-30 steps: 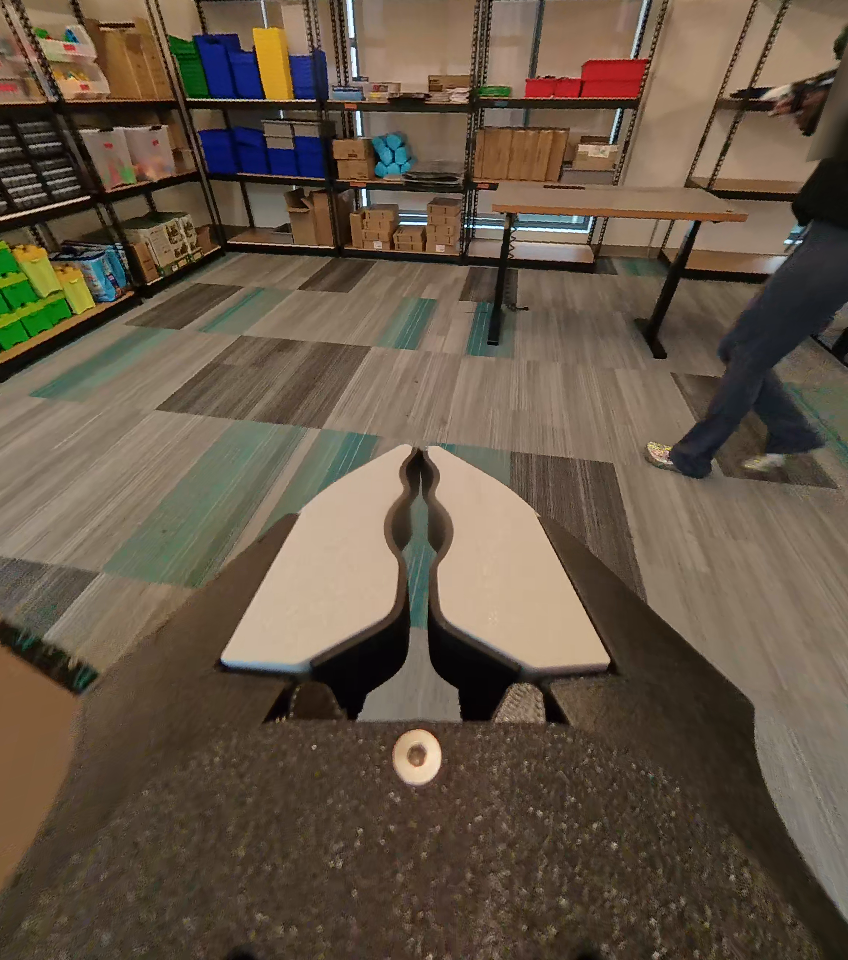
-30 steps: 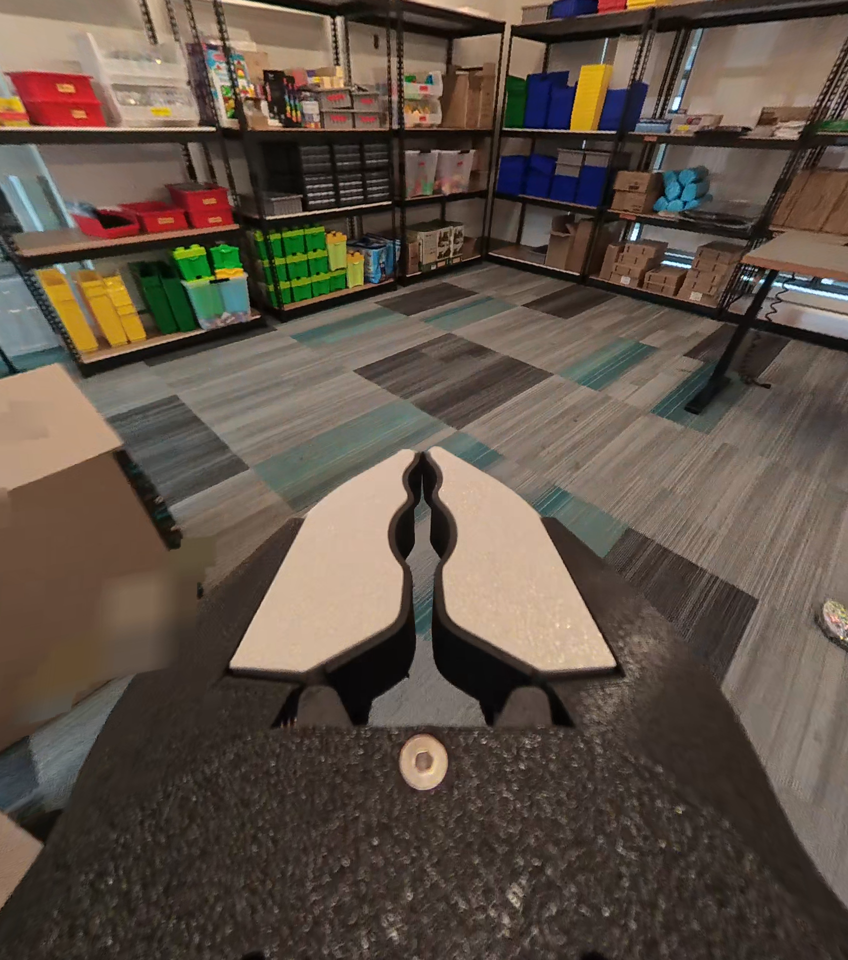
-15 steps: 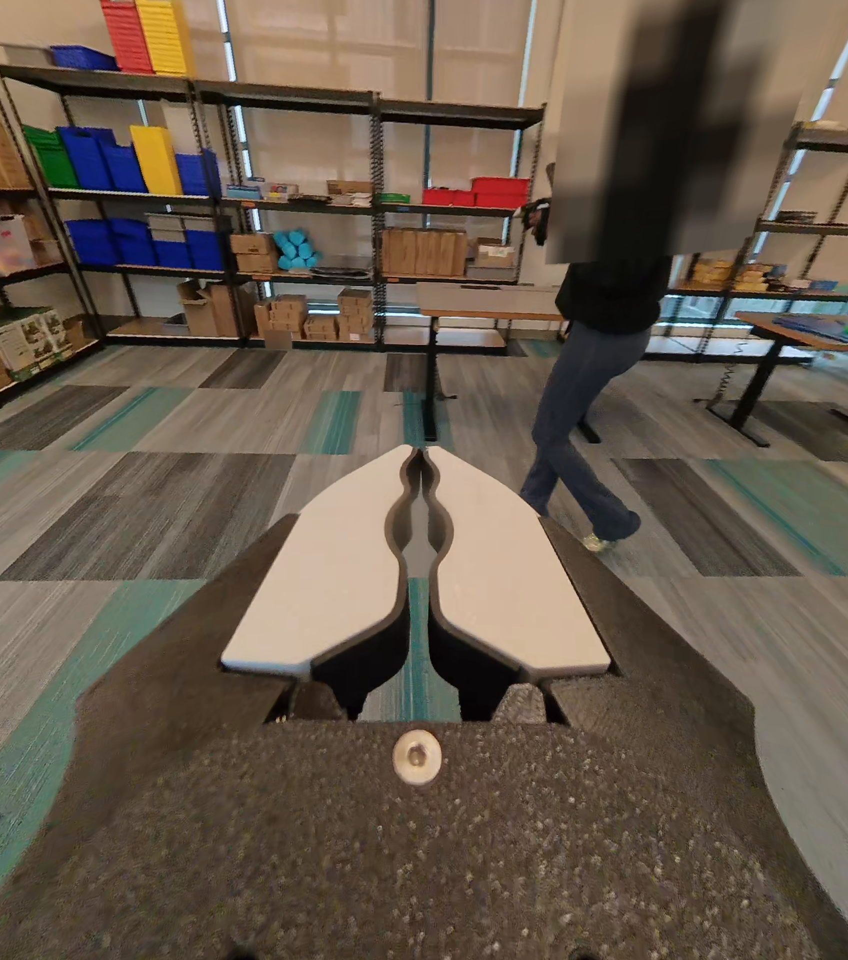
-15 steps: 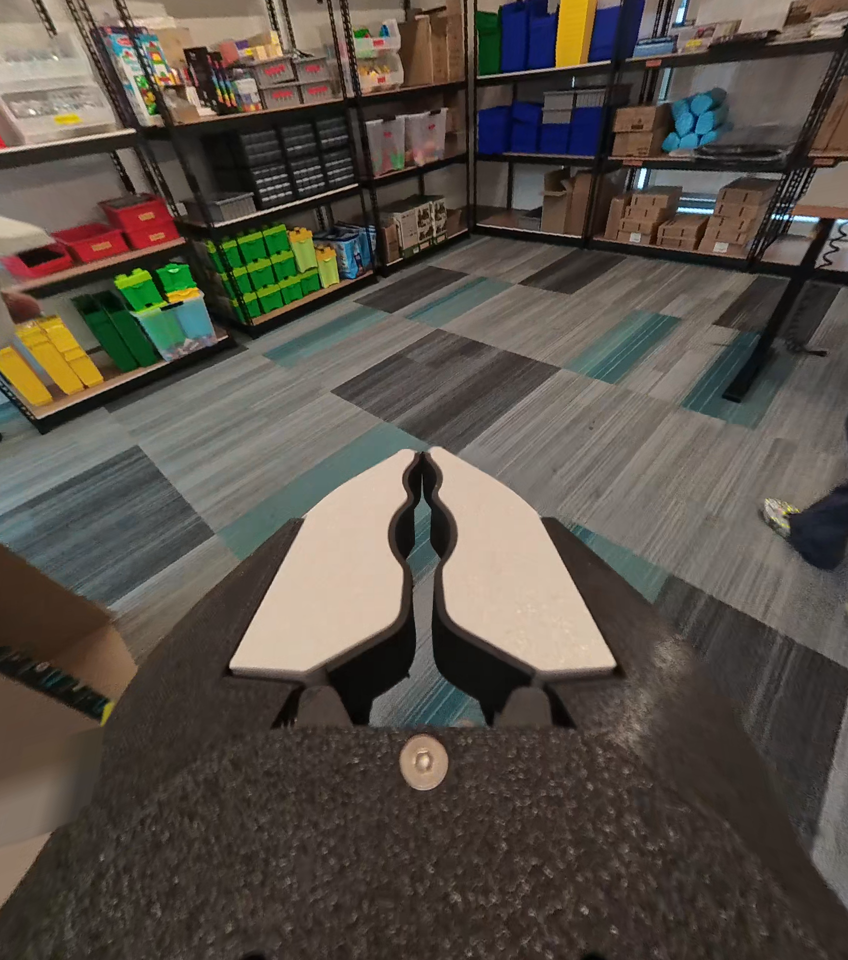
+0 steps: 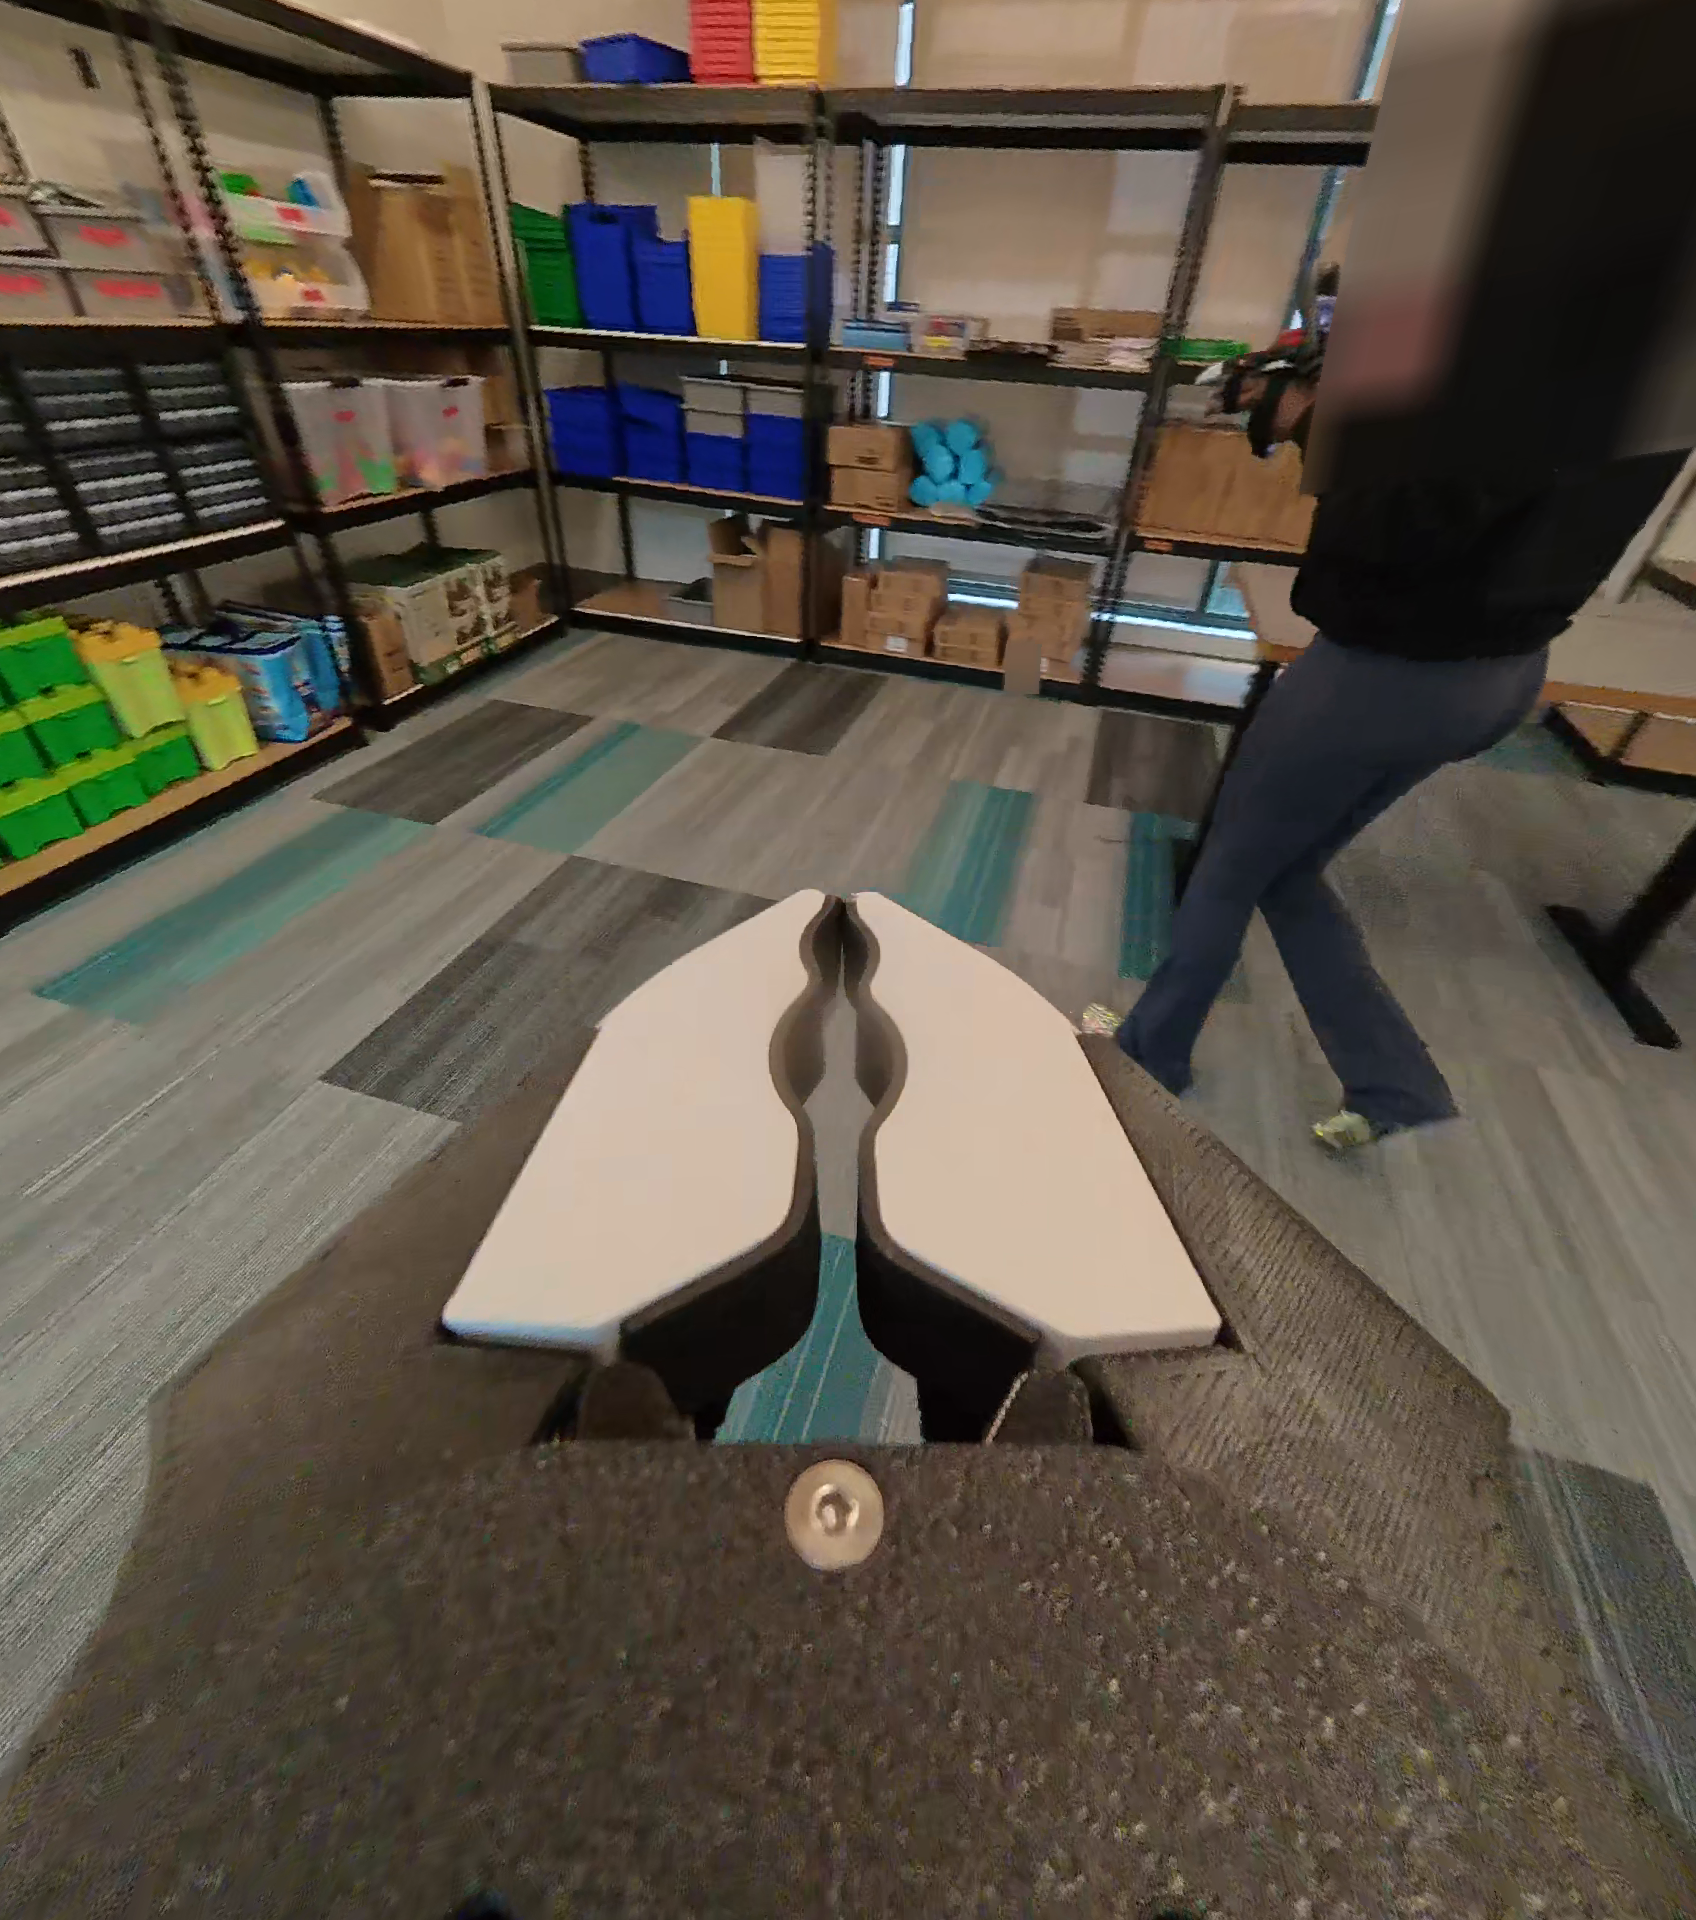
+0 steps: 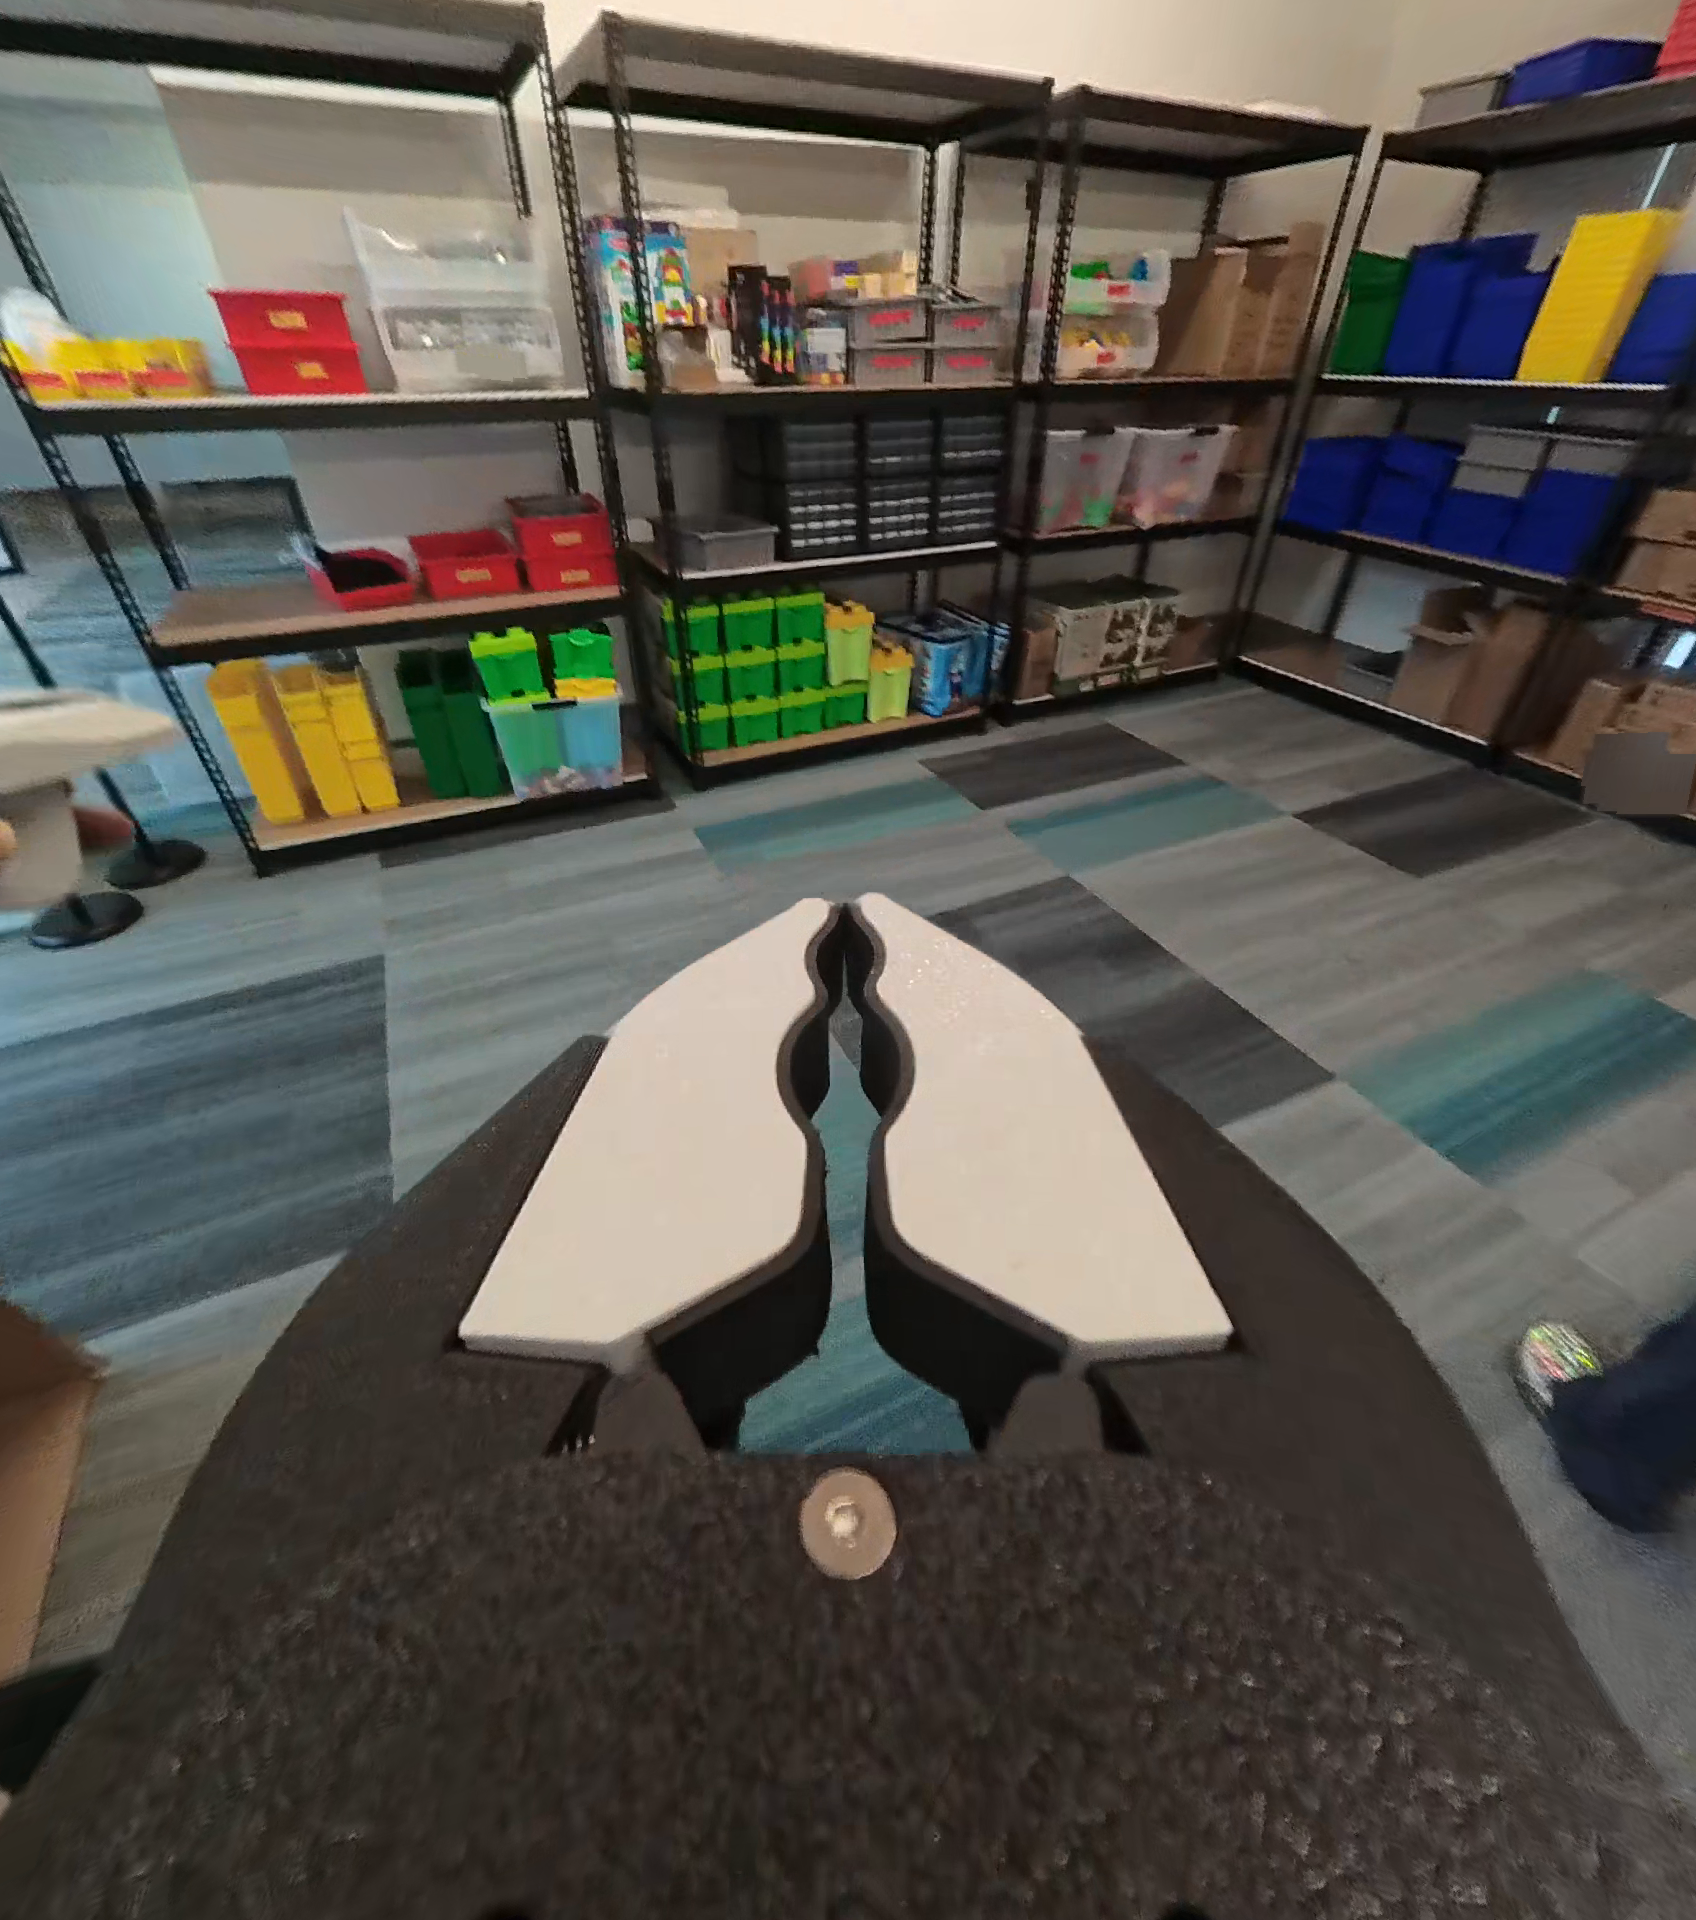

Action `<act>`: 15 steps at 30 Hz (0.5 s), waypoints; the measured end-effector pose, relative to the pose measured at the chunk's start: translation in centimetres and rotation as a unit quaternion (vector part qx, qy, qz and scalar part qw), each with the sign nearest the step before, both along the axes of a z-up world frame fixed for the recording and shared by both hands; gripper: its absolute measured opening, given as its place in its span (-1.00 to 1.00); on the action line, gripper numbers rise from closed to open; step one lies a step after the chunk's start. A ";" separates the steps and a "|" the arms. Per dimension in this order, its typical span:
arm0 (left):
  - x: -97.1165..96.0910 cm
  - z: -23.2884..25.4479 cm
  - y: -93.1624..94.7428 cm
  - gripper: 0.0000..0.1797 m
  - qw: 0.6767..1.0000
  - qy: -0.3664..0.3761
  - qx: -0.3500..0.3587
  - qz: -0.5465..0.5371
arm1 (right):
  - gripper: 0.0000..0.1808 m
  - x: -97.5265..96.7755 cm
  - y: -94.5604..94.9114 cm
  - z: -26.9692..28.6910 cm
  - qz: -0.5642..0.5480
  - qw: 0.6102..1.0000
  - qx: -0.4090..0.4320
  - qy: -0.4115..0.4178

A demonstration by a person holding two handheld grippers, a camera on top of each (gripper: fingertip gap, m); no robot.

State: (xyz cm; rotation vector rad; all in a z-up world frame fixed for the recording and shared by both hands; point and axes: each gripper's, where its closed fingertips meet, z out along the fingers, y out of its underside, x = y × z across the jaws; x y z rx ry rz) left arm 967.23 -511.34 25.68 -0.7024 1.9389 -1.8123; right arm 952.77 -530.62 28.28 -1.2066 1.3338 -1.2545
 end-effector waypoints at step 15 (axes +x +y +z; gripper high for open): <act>40.5 3.2 -26.5 -1.00 0.999 -0.013 -0.011 -0.047 | -1.00 34.1 -23.3 -0.7 -0.074 0.996 0.051 0.008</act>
